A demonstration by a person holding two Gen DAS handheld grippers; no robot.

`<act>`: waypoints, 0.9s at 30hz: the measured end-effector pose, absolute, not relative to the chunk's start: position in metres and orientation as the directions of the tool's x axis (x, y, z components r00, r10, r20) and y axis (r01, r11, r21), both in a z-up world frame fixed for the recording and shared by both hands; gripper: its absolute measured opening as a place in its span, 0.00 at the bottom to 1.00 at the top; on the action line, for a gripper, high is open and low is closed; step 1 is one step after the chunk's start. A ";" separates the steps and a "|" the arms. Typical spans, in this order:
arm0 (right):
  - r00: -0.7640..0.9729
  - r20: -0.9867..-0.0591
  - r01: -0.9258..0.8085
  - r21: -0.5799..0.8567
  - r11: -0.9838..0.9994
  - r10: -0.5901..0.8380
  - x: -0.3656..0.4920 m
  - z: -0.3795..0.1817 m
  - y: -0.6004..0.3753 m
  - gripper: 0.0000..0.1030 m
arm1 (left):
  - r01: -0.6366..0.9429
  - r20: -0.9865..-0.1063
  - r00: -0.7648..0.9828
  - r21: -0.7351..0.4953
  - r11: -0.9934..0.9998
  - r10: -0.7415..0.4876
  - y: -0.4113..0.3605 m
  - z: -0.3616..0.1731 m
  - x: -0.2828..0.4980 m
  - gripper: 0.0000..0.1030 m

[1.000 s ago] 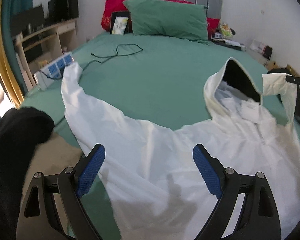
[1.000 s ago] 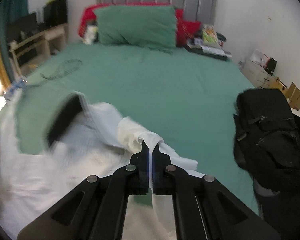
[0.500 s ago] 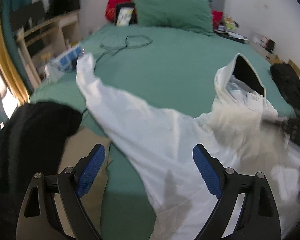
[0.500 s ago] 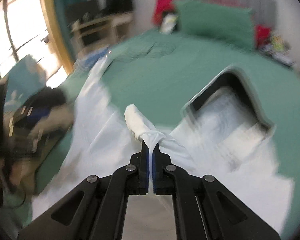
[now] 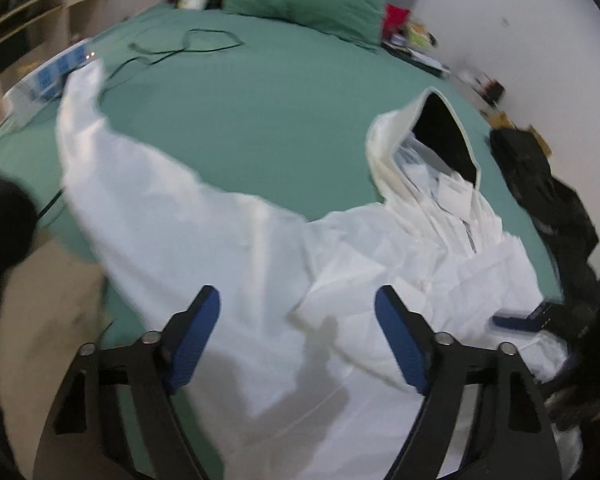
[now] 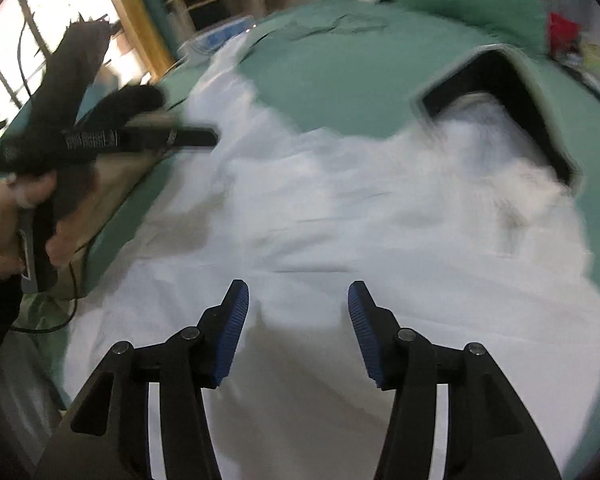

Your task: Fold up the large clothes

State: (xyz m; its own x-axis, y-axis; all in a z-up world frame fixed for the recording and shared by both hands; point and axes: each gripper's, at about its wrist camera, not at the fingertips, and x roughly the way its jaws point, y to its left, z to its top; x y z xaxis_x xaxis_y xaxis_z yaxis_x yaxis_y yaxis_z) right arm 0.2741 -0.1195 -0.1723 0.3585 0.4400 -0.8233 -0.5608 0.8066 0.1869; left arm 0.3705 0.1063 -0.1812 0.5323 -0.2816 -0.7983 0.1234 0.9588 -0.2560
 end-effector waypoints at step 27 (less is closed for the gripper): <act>0.538 -0.843 -0.014 -0.015 1.000 -0.005 0.343 -0.220 -0.362 0.50 | -0.043 -0.803 0.590 -0.130 0.991 -0.080 0.111 -0.199 0.350 0.09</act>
